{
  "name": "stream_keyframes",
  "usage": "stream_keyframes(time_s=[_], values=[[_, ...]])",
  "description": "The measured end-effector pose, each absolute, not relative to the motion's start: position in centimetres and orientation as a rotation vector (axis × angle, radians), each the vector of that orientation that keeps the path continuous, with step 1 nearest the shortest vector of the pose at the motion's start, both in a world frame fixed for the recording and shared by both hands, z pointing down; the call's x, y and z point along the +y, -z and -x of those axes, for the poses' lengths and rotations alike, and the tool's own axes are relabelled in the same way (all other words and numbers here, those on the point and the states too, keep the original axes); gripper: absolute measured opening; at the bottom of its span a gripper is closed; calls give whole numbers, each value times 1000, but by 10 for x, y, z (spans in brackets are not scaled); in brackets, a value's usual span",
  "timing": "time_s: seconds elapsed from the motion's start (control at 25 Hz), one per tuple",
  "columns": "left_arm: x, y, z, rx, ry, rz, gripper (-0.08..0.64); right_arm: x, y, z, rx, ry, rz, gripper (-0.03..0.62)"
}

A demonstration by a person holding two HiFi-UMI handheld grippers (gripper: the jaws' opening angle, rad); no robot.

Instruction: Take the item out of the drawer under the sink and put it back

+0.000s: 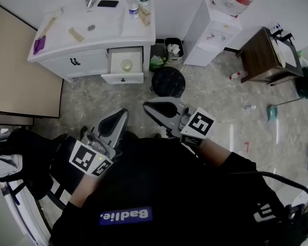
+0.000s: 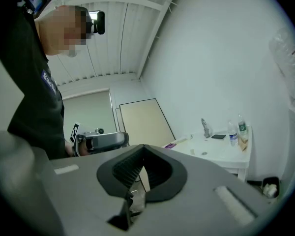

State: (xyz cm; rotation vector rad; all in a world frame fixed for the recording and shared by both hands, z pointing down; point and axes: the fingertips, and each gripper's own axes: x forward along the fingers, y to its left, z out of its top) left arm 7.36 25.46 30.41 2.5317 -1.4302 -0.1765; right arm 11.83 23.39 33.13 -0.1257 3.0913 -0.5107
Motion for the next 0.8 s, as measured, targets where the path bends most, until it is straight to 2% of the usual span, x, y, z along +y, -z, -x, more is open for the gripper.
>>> stream_keyframes(time_s=[0.32,0.8], values=[[200,-310,-35,-1393,202,-2551,5,173,-339,-80,3099,501,211,2],[81,-321,95,-1200,155,-2639,5,51,-366,55,3159,541,373,2]])
